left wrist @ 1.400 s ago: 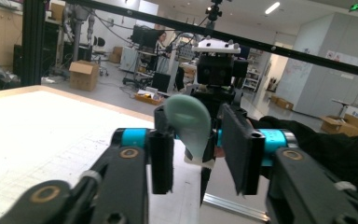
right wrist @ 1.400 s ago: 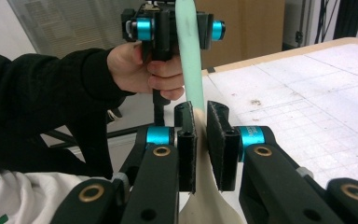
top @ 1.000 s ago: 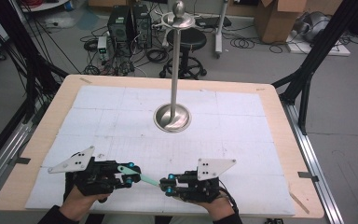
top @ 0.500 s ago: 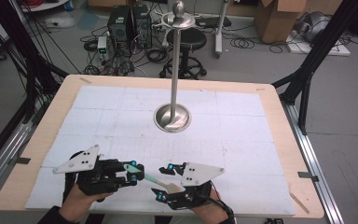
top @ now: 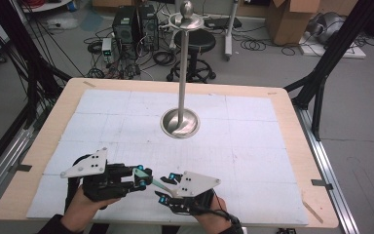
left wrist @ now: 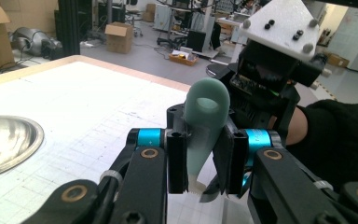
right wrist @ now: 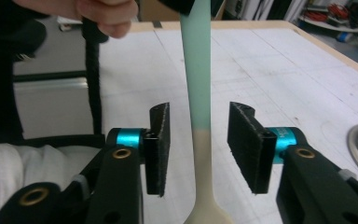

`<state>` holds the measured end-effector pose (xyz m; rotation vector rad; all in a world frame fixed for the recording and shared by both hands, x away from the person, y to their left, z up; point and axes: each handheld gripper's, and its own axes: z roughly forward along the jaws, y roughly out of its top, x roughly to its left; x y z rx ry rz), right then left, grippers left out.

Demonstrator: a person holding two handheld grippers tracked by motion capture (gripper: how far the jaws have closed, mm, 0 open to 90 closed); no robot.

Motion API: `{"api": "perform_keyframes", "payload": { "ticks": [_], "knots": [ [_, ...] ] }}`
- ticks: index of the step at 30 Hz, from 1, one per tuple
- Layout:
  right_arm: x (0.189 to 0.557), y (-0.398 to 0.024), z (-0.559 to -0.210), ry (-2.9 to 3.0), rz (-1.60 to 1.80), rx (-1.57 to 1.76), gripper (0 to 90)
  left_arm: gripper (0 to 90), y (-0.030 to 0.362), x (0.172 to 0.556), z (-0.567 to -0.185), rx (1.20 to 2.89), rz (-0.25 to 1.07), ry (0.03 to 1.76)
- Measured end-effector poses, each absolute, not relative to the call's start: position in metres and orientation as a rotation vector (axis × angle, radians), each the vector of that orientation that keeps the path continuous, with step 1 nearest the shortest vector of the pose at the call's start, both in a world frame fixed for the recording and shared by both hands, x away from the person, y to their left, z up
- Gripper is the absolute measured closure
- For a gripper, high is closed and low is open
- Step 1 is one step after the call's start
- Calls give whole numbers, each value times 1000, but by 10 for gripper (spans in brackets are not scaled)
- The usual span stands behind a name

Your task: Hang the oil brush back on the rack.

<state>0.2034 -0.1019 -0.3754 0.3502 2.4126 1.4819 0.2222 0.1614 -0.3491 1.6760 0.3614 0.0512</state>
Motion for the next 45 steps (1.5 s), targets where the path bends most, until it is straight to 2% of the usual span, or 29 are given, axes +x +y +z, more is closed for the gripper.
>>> {"api": "perform_keyframes", "payload": {
  "ticks": [8,15,26,27,29,35,45],
  "knots": [
    [203,-100,-377,2411,1460,360,662,762,159,223,-349,1676,57,382],
    [205,-98,-378,2422,1467,349,804,762,162,223,-348,1673,50,383],
    [204,-95,-376,2414,1452,322,820,750,169,224,-352,1622,19,383],
    [204,-95,-376,2422,1465,315,821,606,170,225,-353,1589,5,405],
    [203,-96,-375,2425,1470,313,822,425,171,226,-353,1576,-3,416],
    [204,-102,-373,2432,1538,337,821,376,175,226,-351,1512,-28,362],
    [207,-113,-372,2415,1807,327,821,382,170,226,-344,1491,-79,263]
  ]
}}
